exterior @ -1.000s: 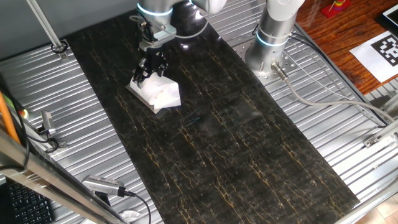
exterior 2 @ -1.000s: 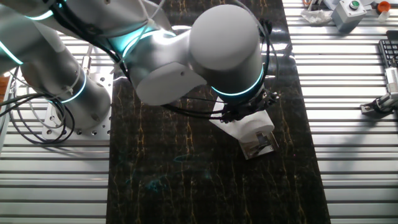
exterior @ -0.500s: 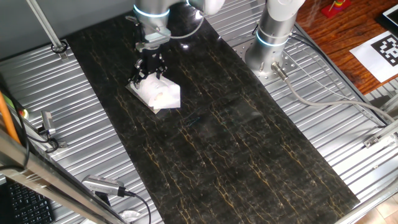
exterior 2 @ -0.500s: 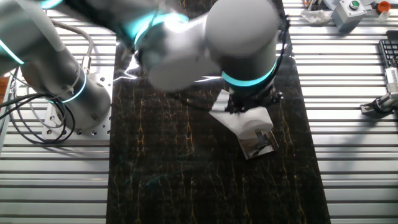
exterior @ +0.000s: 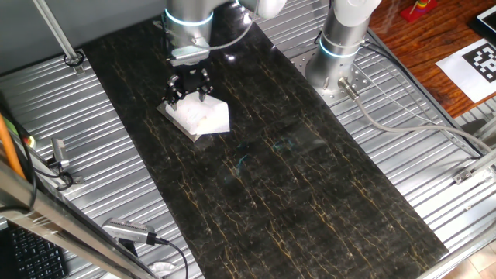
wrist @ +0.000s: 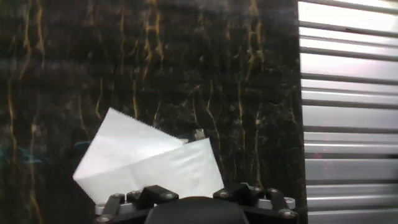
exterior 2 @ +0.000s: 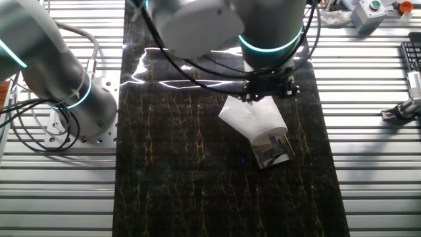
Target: Put the toilet paper on its holder
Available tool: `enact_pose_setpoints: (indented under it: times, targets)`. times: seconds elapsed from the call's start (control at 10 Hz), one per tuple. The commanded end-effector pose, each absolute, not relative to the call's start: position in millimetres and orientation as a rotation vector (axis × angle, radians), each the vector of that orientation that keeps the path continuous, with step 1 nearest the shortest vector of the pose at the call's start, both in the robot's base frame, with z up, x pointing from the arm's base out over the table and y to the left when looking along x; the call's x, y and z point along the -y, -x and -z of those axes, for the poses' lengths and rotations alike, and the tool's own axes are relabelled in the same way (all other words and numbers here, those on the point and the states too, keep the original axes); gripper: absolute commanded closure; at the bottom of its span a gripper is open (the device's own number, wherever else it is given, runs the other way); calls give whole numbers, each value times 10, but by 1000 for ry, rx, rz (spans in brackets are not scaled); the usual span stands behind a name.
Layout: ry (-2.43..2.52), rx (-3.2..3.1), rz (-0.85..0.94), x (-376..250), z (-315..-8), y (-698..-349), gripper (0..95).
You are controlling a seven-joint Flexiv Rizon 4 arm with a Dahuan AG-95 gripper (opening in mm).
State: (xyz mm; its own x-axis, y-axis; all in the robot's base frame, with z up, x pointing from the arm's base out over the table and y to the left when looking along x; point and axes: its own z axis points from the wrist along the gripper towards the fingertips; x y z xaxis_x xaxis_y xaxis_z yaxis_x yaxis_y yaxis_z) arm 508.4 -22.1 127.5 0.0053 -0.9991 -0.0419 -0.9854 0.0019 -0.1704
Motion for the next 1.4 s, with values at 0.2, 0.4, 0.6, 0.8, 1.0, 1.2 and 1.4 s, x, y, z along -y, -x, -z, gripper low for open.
enact_pose_setpoints:
  times: [0.2, 0.4, 0.6, 0.8, 1.0, 1.2, 1.4]
  targets:
    - [1776, -2444, 77, 17, -1326, -4977, 760]
    - [1637, -2601, 114, -158, -1379, -4867, 950]
    - [1415, -2767, 75, -306, -1382, -4715, 950]
    - [1150, -2988, 10, -434, -1486, -4511, 950]
    - [959, -3062, -27, -551, -1501, -4259, 950]
    - [818, -3106, -45, -659, -1485, -3974, 950]
    - [807, -3106, -45, -733, -1472, -3763, 950]
